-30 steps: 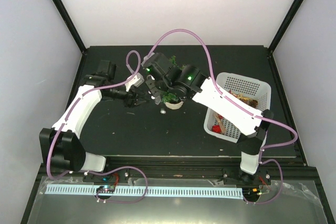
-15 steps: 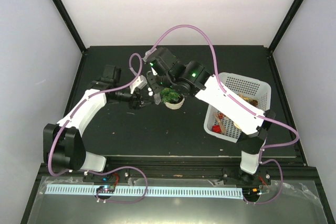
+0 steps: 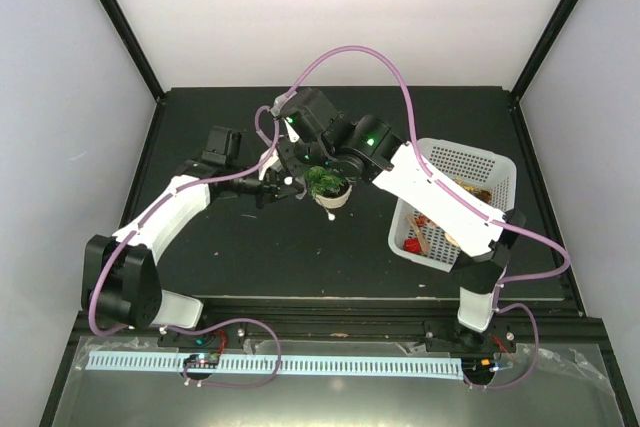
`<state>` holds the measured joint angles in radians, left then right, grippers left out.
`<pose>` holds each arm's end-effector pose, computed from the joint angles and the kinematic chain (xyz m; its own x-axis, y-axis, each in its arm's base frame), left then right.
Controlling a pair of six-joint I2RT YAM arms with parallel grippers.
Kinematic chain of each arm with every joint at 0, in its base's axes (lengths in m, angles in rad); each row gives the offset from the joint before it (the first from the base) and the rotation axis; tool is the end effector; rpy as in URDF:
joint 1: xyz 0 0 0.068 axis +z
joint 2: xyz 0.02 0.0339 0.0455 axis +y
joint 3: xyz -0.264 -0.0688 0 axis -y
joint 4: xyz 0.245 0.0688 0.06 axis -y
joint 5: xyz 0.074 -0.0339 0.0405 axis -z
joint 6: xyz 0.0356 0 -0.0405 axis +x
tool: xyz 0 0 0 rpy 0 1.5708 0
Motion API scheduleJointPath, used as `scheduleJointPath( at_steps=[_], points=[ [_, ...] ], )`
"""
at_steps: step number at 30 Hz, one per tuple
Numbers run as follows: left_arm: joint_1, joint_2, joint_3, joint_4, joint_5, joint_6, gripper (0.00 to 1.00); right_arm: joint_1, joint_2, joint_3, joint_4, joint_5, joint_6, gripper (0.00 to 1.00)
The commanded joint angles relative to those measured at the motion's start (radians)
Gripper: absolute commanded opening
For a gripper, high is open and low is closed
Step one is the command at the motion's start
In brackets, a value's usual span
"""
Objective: Decorate the small christmas tree
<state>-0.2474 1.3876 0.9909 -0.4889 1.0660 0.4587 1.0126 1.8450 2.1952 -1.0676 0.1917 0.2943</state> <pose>0.2627 -0.0985 0.2631 -0.3829 0.3176 -0.8675 0.9201 0.2149 -0.3275 0.2087 0.3214 0.4364 -0.5527 -0.3475 -0.7575 -0.6231 0.7759 0.0987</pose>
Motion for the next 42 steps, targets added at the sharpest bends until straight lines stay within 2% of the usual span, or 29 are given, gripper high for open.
scheduleJointPath(
  at_steps=[1,3,6,9,13,18,25,26,30,33,42],
  points=[
    [-0.021,0.003,0.037,0.004,0.027,0.022,0.02,-0.008,-0.015,0.007,0.032,-0.025,0.010,0.01],
    [-0.021,-0.006,0.029,0.006,0.017,0.025,0.04,-0.010,-0.023,-0.009,0.040,-0.029,0.012,0.01],
    [-0.021,-0.020,0.010,0.026,-0.006,0.019,0.21,-0.011,-0.031,-0.028,0.046,-0.030,0.014,0.01],
    [-0.021,-0.028,-0.007,0.064,-0.028,-0.001,0.29,-0.012,-0.033,-0.034,0.050,-0.037,0.017,0.01],
    [-0.025,-0.028,-0.003,0.079,-0.017,-0.018,0.26,-0.012,-0.033,-0.030,0.053,-0.049,0.020,0.01],
    [-0.030,-0.004,0.037,0.016,0.032,0.020,0.03,-0.014,-0.036,-0.034,0.055,-0.053,0.025,0.01],
    [-0.030,-0.038,0.018,-0.028,0.025,0.083,0.02,-0.023,-0.057,-0.075,0.076,-0.075,0.036,0.01],
    [-0.030,-0.048,0.011,-0.017,0.000,0.077,0.02,-0.024,-0.060,-0.079,0.079,-0.075,0.036,0.01],
    [-0.030,-0.132,-0.075,0.126,-0.128,0.034,0.21,-0.025,-0.063,-0.081,0.080,-0.084,0.039,0.01],
    [-0.030,-0.192,-0.140,0.245,-0.201,-0.006,0.27,-0.025,-0.064,-0.082,0.081,-0.088,0.039,0.01],
    [-0.036,-0.155,-0.133,0.356,-0.229,-0.080,0.32,-0.025,-0.064,-0.074,0.083,-0.111,0.042,0.01]
  ],
)
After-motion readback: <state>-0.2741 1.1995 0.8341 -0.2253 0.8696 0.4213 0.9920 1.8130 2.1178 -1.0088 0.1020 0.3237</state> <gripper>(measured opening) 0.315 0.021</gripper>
